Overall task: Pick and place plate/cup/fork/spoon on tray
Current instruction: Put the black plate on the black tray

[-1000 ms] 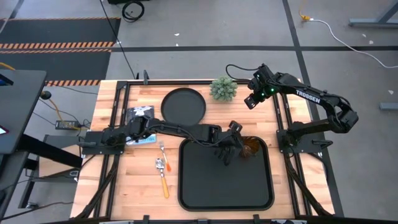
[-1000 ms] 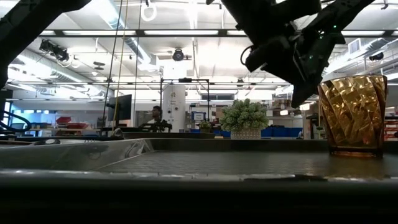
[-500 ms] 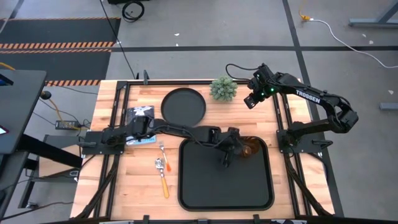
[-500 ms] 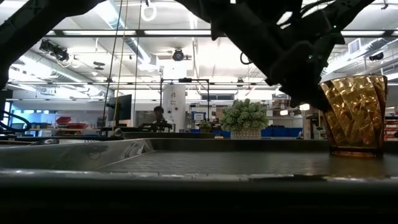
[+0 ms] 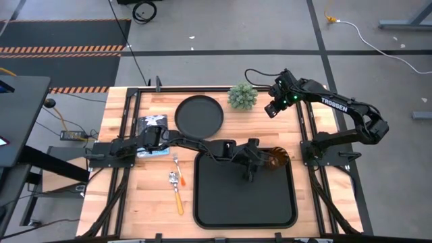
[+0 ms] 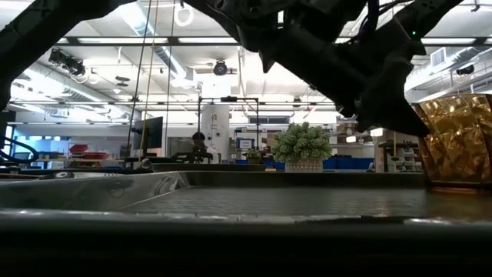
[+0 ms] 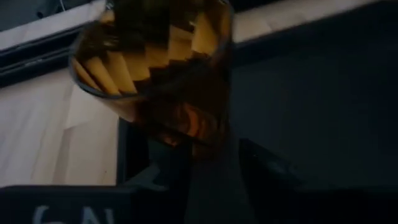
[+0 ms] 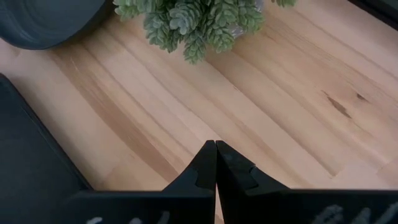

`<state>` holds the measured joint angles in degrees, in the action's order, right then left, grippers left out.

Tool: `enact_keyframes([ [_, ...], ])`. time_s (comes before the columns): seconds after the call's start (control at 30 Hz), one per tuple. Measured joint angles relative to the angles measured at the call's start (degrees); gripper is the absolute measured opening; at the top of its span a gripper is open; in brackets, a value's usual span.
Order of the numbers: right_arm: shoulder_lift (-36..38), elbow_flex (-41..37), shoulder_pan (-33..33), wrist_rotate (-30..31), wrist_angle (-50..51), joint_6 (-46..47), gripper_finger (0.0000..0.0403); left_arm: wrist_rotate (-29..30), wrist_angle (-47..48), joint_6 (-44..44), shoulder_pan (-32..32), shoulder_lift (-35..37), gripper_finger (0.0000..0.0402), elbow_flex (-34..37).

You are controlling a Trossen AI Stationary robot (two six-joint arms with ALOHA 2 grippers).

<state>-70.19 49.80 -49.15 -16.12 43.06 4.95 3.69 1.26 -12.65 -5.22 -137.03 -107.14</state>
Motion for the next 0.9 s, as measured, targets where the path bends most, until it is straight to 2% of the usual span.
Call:
enact_keyframes([
  [0.27,0.0,0.0,0.0,-0.02,0.03,0.0,0.0007,-4.01,-9.26,-1.3,2.64,0.0,0.0141,4.57],
  [0.43,0.0,0.0,0.0,-0.02,0.04,-0.36,0.0007,-4.16,-2.16,-2.74,2.96,1.08,0.0141,4.4],
  [0.63,0.0,-0.02,0.92,0.05,-1.83,-0.48,0.0007,-3.18,6.68,-3.83,2.28,6.05,0.0134,4.19],
  [0.8,-0.01,-0.02,3.86,0.05,-5.82,-0.24,0.0007,0.74,10.83,-5.98,1.53,8.32,0.0094,5.23],
  [0.9,0.0,-0.04,5.56,0.03,-7.52,-0.24,0.0007,2.23,10.66,-6.1,1.15,10.62,0.0063,9.05],
])
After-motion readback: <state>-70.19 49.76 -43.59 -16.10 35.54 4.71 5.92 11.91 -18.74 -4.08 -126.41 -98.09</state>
